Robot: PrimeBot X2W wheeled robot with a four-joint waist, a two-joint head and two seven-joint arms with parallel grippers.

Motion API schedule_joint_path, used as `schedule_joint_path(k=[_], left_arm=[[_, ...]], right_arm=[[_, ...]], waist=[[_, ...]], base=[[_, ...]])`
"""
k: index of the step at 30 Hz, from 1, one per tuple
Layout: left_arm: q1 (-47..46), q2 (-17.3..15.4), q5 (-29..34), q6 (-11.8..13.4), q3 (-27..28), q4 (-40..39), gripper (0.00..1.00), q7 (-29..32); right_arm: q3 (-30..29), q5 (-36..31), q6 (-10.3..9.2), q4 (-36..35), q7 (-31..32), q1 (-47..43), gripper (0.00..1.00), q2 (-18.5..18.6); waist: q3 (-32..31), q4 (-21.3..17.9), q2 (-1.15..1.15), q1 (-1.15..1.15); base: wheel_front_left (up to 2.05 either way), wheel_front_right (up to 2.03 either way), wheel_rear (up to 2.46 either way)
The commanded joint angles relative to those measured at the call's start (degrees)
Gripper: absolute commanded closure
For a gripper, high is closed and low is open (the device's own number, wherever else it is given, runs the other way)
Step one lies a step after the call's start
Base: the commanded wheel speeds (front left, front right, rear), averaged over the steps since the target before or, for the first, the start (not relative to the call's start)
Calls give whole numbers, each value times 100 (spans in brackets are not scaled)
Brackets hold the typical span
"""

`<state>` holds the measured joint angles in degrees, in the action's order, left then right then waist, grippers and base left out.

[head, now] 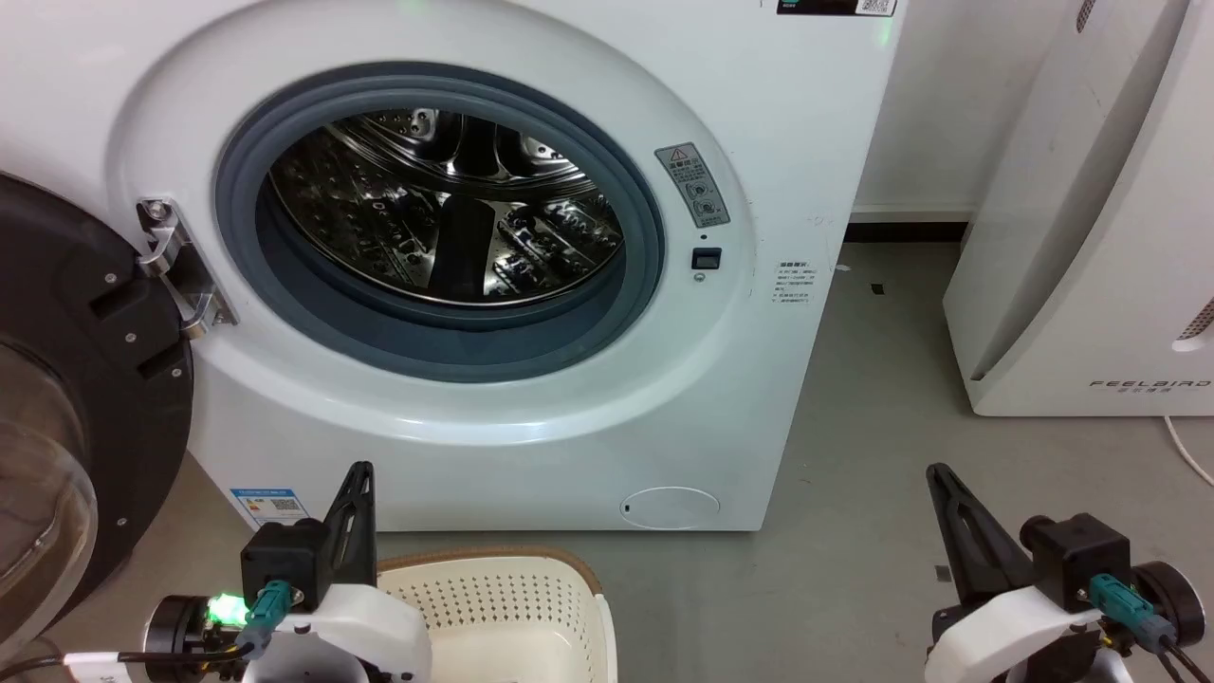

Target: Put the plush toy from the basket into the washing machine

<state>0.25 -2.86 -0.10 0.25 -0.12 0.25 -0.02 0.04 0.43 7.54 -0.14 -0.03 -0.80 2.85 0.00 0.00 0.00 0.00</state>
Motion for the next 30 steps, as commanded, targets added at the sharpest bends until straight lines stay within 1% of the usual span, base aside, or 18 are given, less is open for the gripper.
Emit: schedule_joint_path(k=[1,10,11,24,30], left_arm=[[-25,-1,10,-25,12,-25,100,2],[-25,-1,10,-25,12,-25,100,2],[0,0,0,0,0,0,0,0],[-60,0,-65,111,-102,58,0,-134],[-149,-5,-58,132,-158,202,0,-206]], right_arm=[[-4,-43,-5,14,3,80,100,3],[-4,-43,-5,14,3,80,100,3],[0,0,0,0,-1,0,0,0],[-73,219,0,-80,-134,-14,0,0],[-94,308,-1,-125,-205,-12,0,0]], waist=[[0,0,0,0],[0,0,0,0],[0,0,0,0],[25,2,0,0],[71,12,0,0]], base=[[0,0,0],[0,0,0],[0,0,0],[0,0,0],[0,0,0]])
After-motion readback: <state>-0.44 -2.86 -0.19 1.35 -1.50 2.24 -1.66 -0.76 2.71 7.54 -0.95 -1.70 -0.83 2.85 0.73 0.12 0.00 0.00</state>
